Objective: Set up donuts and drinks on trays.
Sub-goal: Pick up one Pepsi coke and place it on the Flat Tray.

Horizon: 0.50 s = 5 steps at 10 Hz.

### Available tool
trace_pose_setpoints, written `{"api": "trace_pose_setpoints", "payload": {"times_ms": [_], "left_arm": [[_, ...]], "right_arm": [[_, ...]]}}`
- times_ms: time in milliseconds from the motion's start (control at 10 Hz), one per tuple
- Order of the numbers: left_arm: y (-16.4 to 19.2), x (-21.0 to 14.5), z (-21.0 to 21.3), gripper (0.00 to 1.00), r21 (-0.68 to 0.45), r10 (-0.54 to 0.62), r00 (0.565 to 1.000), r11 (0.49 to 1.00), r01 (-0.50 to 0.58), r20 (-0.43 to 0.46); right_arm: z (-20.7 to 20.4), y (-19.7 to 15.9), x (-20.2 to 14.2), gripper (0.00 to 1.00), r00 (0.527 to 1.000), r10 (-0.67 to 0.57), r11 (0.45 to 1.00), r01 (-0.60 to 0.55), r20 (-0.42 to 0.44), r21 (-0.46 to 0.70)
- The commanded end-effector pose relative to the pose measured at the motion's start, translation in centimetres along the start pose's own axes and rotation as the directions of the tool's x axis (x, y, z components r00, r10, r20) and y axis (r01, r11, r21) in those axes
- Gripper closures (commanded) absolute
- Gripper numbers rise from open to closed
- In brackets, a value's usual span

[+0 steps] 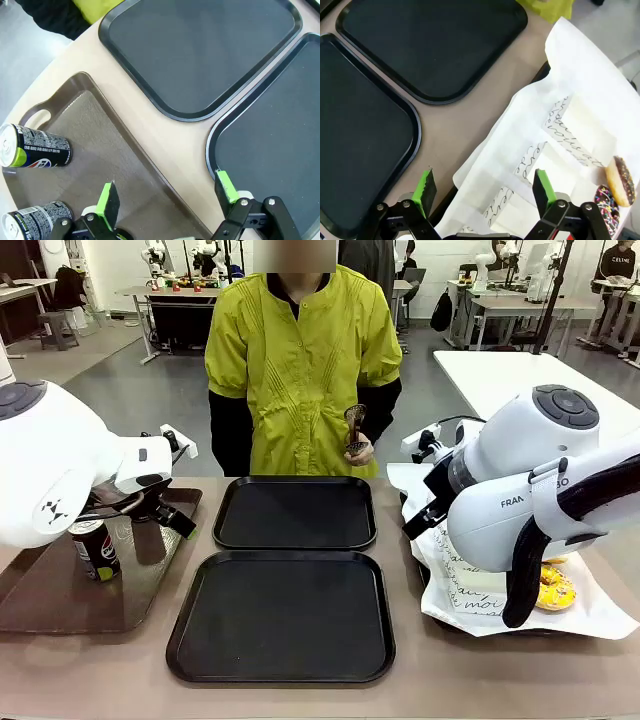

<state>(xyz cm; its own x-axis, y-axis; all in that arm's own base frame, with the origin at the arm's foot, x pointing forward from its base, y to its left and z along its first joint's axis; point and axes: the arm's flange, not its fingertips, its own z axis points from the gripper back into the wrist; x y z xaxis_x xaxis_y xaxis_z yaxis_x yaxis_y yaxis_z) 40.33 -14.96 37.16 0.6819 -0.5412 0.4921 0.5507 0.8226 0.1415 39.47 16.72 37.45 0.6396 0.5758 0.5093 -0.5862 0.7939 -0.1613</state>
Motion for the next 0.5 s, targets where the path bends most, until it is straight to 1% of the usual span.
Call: {"api": "trace_pose_setpoints", "payload": {"times_ms": [0, 400], "left_arm": [[-0.01, 0.0, 0.0, 0.0, 0.0, 0.0, 1.0, 1.0, 0.0, 0.0], [-0.01, 0.0, 0.0, 0.0, 0.0, 0.0, 1.0, 1.0, 0.0, 0.0]], "right_arm": [[0.0, 0.0, 0.0, 0.0, 1.0, 0.0, 1.0, 0.0, 0.0, 0.0], [0.0, 0.0, 0.0, 0.0, 1.0, 0.0, 1.0, 0.0, 0.0, 0.0]]}}
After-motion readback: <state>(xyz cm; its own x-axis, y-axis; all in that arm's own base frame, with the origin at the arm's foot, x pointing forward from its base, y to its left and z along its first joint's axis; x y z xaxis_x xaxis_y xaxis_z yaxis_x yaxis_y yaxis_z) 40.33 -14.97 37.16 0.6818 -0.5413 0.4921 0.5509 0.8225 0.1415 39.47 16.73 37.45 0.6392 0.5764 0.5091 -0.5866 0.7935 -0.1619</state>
